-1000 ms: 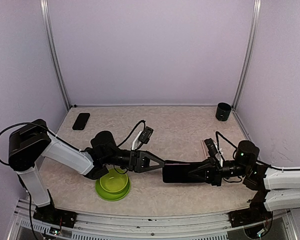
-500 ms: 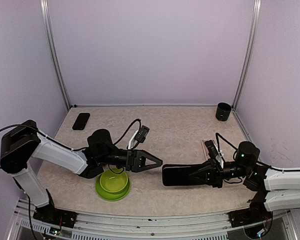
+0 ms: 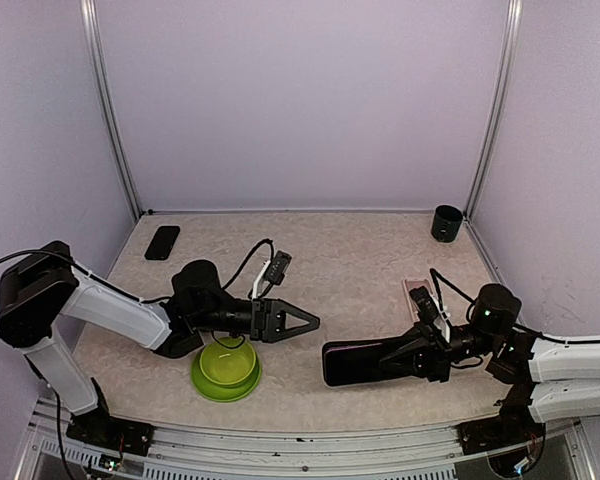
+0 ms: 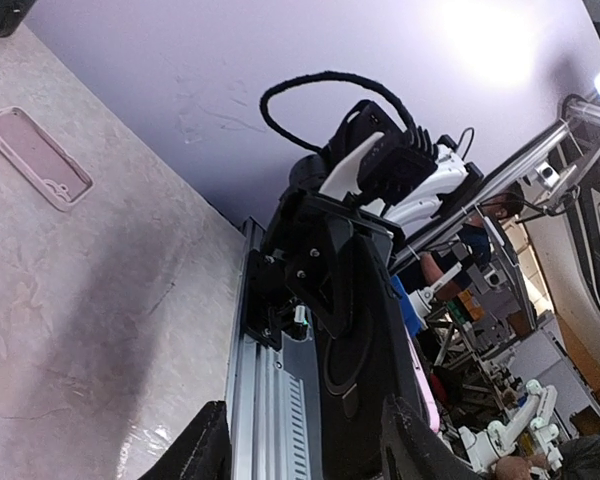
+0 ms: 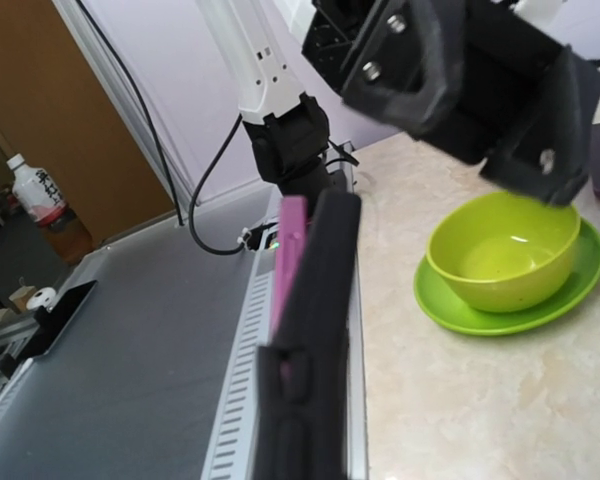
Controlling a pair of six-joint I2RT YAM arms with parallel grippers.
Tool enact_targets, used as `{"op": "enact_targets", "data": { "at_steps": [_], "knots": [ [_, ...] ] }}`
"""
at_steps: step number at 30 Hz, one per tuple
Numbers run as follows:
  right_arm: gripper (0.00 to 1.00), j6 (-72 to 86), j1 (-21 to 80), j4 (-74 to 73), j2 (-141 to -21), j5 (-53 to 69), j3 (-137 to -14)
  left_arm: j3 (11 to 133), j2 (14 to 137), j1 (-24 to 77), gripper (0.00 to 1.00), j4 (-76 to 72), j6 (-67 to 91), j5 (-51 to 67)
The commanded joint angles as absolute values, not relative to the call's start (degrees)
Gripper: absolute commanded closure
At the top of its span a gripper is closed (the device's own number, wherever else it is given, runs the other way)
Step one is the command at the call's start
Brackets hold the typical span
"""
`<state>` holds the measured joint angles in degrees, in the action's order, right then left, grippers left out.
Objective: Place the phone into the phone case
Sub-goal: Press the corner of the phone case at the bottom left corner of the phone case.
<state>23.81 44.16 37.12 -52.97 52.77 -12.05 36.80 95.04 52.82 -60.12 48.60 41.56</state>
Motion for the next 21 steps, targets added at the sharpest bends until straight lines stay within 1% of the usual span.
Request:
{"op": "enact_targets", "data": {
  "at_steps": [1, 16, 21],
  "knots": [
    [0.99, 23.02, 44.62, 40.71, -52.18, 53.97, -13.62, 39.72, 97.85, 55.32, 0.49, -63.01, 48.24, 45.60],
    [0.99, 21.70, 44.62, 38.79, -52.65, 51.92, -14.06, 40.14, 100.03, 56.34, 0.49, -72.01, 53.33, 51.37],
    [0.99, 21.24, 44.66, 37.76, -52.27, 50.44, -14.48, 40.76, 100.71, 56.71, 0.49, -70.09, 52.64, 52.31]
  ]
}}
